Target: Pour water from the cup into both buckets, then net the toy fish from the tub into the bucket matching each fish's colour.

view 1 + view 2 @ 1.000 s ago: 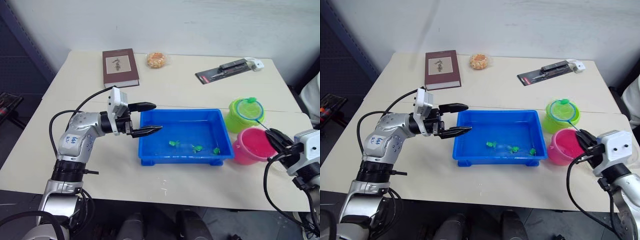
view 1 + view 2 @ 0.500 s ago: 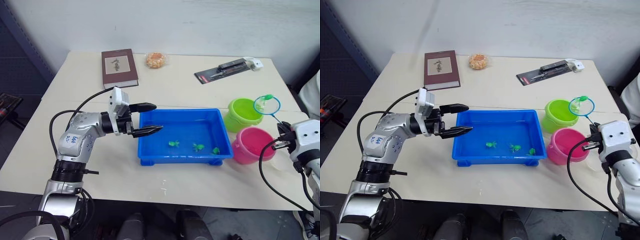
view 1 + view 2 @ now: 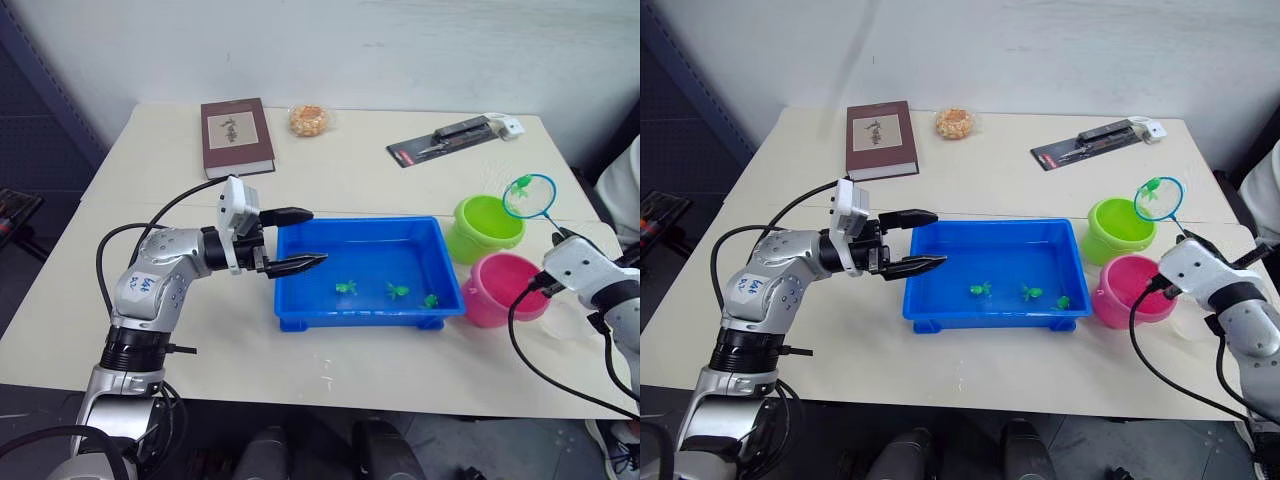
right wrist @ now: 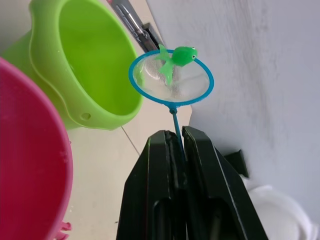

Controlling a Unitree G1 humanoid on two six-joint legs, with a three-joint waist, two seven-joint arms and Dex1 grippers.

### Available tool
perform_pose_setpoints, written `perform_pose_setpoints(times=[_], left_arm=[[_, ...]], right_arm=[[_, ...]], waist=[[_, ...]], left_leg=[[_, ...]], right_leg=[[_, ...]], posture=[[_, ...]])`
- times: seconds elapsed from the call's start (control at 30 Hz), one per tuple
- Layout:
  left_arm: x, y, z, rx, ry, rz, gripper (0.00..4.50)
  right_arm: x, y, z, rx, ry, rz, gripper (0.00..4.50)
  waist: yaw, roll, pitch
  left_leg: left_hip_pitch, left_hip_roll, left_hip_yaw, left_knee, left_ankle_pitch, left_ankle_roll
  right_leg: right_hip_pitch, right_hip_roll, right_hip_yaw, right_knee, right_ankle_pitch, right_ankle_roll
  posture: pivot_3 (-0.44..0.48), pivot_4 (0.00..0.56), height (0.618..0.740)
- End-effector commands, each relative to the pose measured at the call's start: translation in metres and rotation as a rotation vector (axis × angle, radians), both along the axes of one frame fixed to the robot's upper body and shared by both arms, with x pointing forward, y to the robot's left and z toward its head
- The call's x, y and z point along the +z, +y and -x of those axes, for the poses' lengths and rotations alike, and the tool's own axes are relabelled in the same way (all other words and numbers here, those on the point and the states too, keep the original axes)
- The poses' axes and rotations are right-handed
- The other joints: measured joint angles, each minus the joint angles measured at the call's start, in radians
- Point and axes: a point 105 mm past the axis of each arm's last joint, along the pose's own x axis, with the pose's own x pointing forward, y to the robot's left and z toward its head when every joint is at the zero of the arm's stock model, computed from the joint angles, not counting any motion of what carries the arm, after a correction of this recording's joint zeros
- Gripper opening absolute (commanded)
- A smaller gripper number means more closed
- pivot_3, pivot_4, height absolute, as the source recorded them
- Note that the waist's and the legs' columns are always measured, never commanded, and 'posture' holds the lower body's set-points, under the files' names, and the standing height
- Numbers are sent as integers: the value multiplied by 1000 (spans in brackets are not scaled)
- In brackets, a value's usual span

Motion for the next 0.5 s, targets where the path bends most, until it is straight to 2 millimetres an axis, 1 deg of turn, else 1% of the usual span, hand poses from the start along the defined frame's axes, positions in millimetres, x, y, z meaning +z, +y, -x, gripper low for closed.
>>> perform_pose_setpoints(times=[0.03, 0.23, 0.47, 0.5], left_arm=[[12, 0, 5, -12, -44, 26, 4458], [12, 0, 5, -10, -46, 33, 4458], [12, -1, 5, -13, -47, 38, 4458], [12, -1, 5, -12, -47, 39, 4458]], right_arm=[[5, -4, 4, -13, -15, 118, 0], [13, 4, 7, 44, -56, 357, 0], [11, -1, 8, 42, -51, 488, 0], [12, -3, 8, 28, -58, 457, 0]], waist=[[0, 0, 0], [-1, 0, 0], [-1, 0, 0], [-1, 0, 0]], left_leg=[[0, 0, 0, 0, 0, 0], [0, 0, 1, 0, 0, 0], [1, 0, 2, 0, 0, 0], [1, 0, 2, 0, 0, 0]], right_leg=[[0, 0, 0, 0, 0, 0], [0, 0, 0, 0, 0, 0], [0, 0, 1, 0, 0, 0], [0, 0, 1, 0, 0, 0]], posture=[[0, 150, 740], [0, 150, 740], [0, 150, 740], [0, 150, 740]])
